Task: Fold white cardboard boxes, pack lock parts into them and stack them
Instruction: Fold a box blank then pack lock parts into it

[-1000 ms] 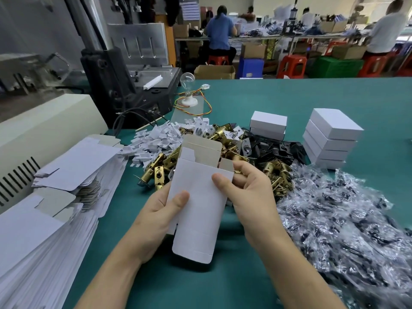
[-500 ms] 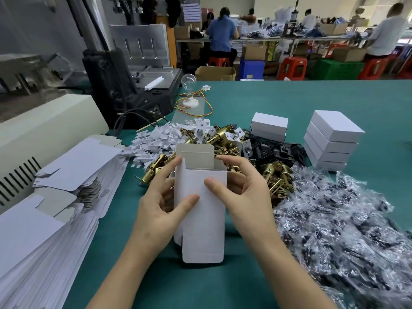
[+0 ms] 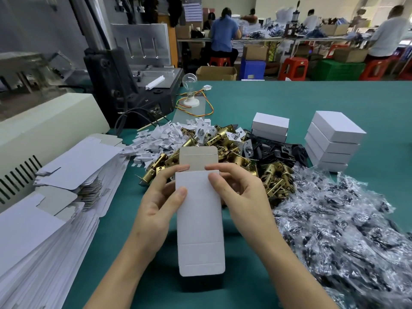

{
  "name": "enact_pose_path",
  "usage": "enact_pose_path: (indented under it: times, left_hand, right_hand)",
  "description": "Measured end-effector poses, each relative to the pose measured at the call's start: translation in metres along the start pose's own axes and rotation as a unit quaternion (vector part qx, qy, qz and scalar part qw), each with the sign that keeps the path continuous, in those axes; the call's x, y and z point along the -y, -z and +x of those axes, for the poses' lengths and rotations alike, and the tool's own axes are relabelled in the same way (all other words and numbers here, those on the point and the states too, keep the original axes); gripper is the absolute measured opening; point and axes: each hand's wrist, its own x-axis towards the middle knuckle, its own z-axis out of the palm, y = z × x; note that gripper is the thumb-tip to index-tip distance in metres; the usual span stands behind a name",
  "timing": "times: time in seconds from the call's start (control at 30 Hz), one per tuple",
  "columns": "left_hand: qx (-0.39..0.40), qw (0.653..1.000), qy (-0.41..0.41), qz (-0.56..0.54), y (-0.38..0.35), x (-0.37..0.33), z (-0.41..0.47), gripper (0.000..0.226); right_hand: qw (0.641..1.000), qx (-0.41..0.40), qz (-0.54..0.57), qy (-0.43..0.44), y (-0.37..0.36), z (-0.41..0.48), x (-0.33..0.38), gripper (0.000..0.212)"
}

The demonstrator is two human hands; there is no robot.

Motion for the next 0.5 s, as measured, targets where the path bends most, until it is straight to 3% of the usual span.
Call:
enact_pose_path:
  times: [0.27,0.5]
  left_hand:
    - [-0.045,0.997,0.003,0.058,0.0026,0.002,0.0045,0.026]
    - [-0.038,0.997,-0.019,0.066,0.0042,0.0008,0.0039,0.015]
  right_hand:
    - [1.0,0.014,-0.01,-0.023,-0.0028,-0.001,-0.0006,0.016]
    - [0.999,0.031,0.01,-0.04,-0.0006,-0.0005,0.0004,0.015]
